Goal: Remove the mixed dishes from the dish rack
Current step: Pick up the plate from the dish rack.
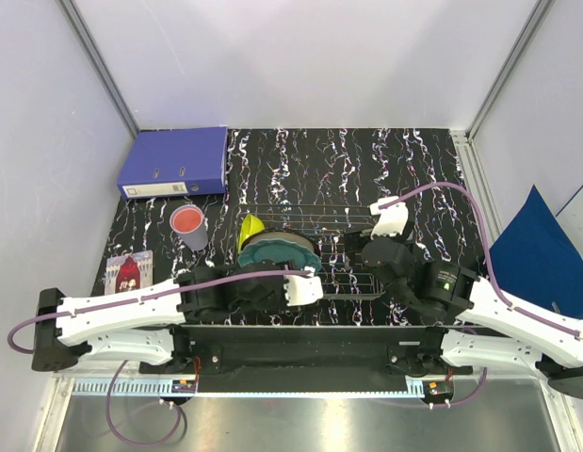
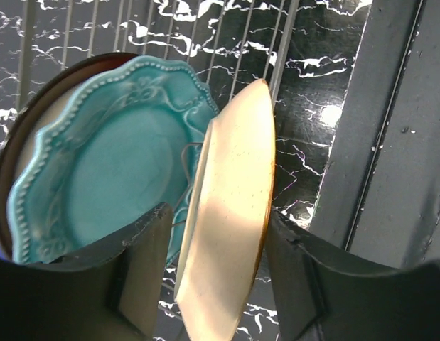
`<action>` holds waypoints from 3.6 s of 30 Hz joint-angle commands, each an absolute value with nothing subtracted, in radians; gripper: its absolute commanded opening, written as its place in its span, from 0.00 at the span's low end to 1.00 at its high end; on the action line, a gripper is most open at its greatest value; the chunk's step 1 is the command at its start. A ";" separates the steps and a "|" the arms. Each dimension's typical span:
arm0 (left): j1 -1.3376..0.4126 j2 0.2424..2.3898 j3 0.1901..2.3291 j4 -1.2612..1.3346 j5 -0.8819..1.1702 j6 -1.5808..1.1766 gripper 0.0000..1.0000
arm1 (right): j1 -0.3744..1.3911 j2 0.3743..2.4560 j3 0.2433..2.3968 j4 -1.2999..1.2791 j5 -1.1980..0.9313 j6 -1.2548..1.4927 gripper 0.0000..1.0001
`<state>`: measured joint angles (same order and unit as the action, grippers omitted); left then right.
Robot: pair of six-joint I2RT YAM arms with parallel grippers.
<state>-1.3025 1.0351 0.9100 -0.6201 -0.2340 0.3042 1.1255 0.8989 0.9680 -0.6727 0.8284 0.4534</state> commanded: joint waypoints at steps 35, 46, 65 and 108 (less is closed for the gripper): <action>-1.289 1.049 1.167 -0.586 -0.482 0.569 0.00 | 1.132 0.899 0.954 -0.591 0.841 0.442 1.00; -1.287 1.037 1.384 -0.480 -0.468 0.583 0.00 | 1.132 0.870 0.985 -0.597 0.845 0.425 1.00; -1.106 1.060 1.607 -0.411 -0.365 0.122 0.00 | 1.131 0.502 0.888 -0.414 0.819 0.434 1.00; -0.525 1.285 1.427 0.295 0.687 -0.953 0.00 | 0.982 0.867 1.144 -0.034 0.482 0.340 0.50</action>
